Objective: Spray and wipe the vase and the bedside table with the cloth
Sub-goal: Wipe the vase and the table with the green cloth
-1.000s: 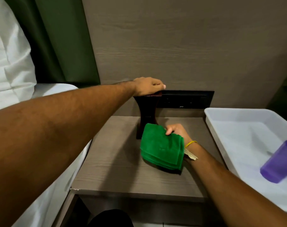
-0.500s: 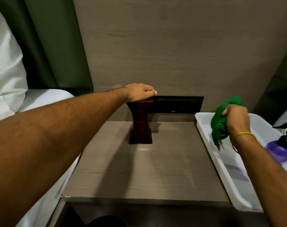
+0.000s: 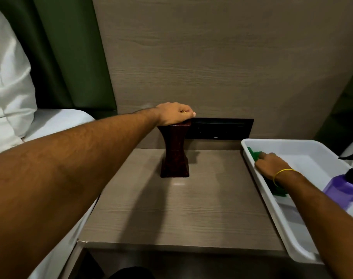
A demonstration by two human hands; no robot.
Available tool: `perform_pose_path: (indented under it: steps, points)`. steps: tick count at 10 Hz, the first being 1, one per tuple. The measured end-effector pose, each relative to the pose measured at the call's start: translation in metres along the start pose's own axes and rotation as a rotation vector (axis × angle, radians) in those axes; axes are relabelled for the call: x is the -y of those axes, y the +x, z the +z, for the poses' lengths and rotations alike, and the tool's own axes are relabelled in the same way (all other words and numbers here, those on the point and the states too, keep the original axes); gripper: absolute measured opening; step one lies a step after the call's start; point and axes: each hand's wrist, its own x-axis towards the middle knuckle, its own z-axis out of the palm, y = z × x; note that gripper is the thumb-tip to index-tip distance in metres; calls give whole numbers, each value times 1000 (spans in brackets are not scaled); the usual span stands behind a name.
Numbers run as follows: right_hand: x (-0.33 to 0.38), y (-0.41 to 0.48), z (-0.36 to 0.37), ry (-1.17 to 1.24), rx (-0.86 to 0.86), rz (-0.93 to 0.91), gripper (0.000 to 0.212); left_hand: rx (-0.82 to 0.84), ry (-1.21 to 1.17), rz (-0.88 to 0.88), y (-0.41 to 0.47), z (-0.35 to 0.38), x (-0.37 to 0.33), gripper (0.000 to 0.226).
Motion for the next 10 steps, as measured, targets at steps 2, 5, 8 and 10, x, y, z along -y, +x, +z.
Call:
perform_pose_path:
  steps: [2, 5, 8, 10]
  points:
    - [2, -17, -11, 76, 150, 43, 64, -21, 0, -9, -2, 1, -3, 53]
    - [3, -22, -5, 164, 171, 157, 71, -28, 10, 22, -7, 0, -6, 51]
    - [13, 3, -1, -115, 197, 89, 48, -47, -13, 89, 5, 8, 6, 50]
    - [41, 10, -23, -35, 127, 116, 66, -274, -20, 46, -39, -18, -22, 78]
